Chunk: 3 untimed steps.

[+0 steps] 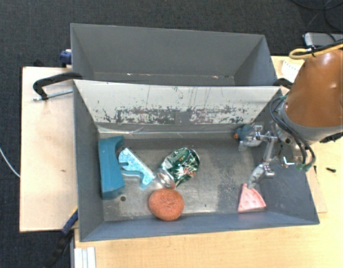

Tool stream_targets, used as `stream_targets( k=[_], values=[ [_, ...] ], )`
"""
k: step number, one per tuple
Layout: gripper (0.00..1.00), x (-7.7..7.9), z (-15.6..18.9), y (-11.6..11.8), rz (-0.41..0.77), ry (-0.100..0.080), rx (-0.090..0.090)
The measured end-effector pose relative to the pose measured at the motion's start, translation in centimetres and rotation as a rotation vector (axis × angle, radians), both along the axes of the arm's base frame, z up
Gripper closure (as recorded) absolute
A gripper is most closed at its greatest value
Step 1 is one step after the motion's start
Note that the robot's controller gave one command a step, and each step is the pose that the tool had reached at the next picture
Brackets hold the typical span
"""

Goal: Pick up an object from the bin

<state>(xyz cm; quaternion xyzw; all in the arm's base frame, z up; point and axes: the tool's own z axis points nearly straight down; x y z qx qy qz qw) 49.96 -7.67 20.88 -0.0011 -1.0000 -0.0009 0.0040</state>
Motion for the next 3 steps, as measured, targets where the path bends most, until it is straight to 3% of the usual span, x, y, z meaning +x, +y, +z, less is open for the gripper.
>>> stream_targets(
  k=[1, 2, 3],
  values=[
    [0.00, 0.2, 0.4, 0.0, 0.002, -0.009, -0.001],
    [0.00, 3.3, -3.7, -0.4, 0.070, -0.015, -0.002],
    [0.00, 5.8, -7.3, 0.8, 0.264, -0.014, -0.001]
  ],
)
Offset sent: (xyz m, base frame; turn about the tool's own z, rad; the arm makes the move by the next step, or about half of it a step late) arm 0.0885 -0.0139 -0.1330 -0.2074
